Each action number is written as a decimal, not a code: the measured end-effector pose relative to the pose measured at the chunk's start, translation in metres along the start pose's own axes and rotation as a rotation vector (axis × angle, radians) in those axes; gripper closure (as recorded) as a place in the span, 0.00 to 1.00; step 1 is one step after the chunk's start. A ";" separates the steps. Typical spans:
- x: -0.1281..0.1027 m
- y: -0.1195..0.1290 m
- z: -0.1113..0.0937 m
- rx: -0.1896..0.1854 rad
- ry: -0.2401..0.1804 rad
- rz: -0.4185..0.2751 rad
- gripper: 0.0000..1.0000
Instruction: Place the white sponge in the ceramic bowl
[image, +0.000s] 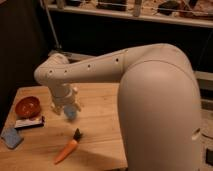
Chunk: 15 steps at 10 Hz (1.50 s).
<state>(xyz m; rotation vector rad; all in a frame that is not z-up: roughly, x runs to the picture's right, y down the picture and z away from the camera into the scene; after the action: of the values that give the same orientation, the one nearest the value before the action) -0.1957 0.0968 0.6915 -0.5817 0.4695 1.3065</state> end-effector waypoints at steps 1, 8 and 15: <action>-0.001 0.023 0.001 -0.007 -0.001 -0.033 0.35; 0.006 0.143 -0.001 -0.056 -0.139 -0.349 0.35; 0.015 0.159 0.000 -0.047 -0.175 -0.402 0.35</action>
<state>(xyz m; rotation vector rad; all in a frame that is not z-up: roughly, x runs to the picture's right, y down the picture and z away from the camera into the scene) -0.3487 0.1327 0.6607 -0.5612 0.1656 0.9739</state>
